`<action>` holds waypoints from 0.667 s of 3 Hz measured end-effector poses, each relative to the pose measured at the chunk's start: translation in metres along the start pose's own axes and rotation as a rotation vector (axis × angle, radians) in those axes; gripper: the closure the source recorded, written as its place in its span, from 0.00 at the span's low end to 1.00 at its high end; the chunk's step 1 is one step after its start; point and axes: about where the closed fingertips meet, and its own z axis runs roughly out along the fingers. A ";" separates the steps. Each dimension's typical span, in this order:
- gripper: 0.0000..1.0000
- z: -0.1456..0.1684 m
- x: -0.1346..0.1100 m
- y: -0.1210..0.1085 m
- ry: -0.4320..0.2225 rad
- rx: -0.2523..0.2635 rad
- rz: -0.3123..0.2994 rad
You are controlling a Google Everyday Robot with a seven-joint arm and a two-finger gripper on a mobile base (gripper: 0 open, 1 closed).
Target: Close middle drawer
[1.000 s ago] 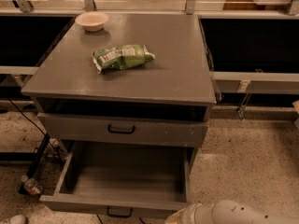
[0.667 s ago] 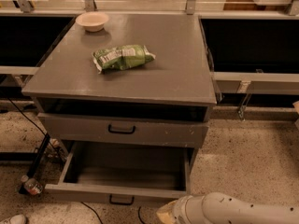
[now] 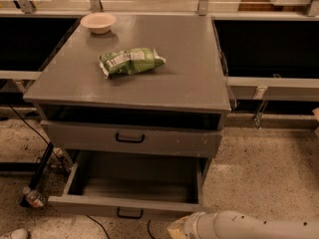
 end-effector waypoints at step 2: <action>1.00 0.018 -0.016 -0.019 -0.063 0.063 -0.007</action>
Offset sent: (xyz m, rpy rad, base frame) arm 0.0584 0.0140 -0.0106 -0.0057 -0.1489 -0.0984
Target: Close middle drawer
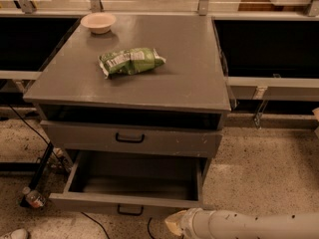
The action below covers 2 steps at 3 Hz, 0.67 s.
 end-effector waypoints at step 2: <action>1.00 0.018 -0.027 -0.010 -0.039 -0.001 -0.027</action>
Offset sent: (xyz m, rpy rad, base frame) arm 0.0646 0.0266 0.0079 0.0247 -0.0958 0.0204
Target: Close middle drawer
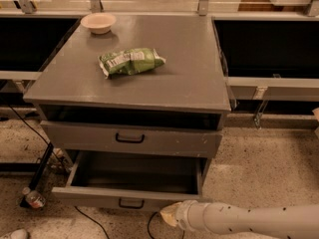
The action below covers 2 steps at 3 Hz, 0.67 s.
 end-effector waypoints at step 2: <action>1.00 0.016 -0.020 -0.014 -0.026 0.004 -0.017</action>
Offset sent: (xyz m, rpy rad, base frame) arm 0.0397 0.0087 0.0019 0.0074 -0.0500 0.0017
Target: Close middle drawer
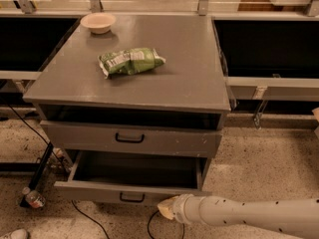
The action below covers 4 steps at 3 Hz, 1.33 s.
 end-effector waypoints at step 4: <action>1.00 0.049 -0.051 -0.017 -0.062 -0.021 -0.006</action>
Offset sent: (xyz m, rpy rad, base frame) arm 0.0722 0.0448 0.0017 0.0530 -0.0720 0.0203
